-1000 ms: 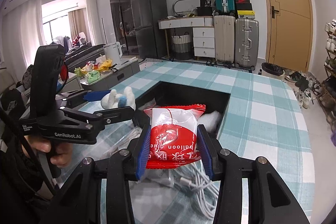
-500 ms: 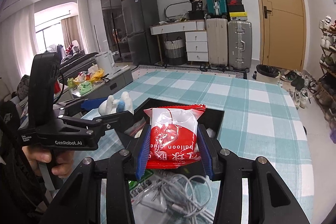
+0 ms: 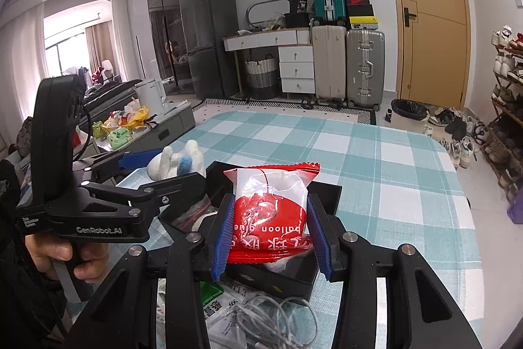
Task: Organize soft objects
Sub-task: 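Carry the red packet and the white plush toy over the black box with both grippers, then drop the red packet and plush toy into the box, opening both grippers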
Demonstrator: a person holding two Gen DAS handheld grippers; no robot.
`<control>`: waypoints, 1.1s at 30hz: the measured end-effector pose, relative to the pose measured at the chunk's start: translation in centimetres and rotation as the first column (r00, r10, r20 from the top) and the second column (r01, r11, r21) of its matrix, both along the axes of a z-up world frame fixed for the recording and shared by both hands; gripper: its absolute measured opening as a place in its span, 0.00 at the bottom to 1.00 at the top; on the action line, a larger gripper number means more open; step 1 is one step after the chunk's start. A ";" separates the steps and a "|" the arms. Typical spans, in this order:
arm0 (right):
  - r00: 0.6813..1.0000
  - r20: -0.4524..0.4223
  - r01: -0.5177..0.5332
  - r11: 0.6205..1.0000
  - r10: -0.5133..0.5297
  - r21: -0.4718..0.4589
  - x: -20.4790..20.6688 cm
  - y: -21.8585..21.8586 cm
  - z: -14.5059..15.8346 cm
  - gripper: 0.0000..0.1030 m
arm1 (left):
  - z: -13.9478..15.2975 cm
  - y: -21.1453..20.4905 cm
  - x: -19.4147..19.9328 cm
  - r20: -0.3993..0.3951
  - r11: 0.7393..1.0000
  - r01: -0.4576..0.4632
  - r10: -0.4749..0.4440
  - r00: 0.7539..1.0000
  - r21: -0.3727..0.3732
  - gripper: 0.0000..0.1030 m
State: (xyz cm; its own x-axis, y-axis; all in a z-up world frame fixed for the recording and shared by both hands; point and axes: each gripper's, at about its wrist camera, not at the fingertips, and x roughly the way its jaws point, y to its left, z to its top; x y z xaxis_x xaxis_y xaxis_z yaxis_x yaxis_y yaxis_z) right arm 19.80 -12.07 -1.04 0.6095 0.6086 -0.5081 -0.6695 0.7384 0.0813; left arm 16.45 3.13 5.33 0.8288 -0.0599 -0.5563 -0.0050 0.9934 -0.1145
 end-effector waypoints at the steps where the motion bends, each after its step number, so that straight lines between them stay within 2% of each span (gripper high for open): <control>1: 1.000 -0.005 0.000 1.000 0.000 -0.004 0.2 0.1 -0.2 0.42 | -0.1 -0.2 0.3 0.000 1.000 -0.001 0.001 1.000 0.011 0.89; 16: 0.999 -0.037 -0.007 0.998 0.005 -0.062 3.5 2.0 -2.5 0.42 | -2.5 -0.6 3.1 -0.071 0.999 0.007 -0.003 0.997 0.054 0.89; 31: 0.999 -0.052 -0.019 0.996 0.015 -0.084 5.2 2.4 -3.7 0.42 | -3.1 -0.8 4.2 -0.071 0.995 0.017 -0.010 0.997 0.099 0.90; 33: 0.999 -0.049 -0.016 0.997 0.012 -0.081 5.2 2.3 -3.8 0.45 | -3.1 -0.8 4.2 -0.076 0.995 0.021 -0.013 0.997 0.095 0.90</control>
State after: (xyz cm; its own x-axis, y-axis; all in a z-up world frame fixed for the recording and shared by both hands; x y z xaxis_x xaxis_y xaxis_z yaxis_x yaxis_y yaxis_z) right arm 24.98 -9.75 -4.81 0.5747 0.5728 -0.5845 -0.6769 0.7341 0.0539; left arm 20.64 2.33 2.23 0.7838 -0.0174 -0.6207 0.0069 0.9998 -0.0193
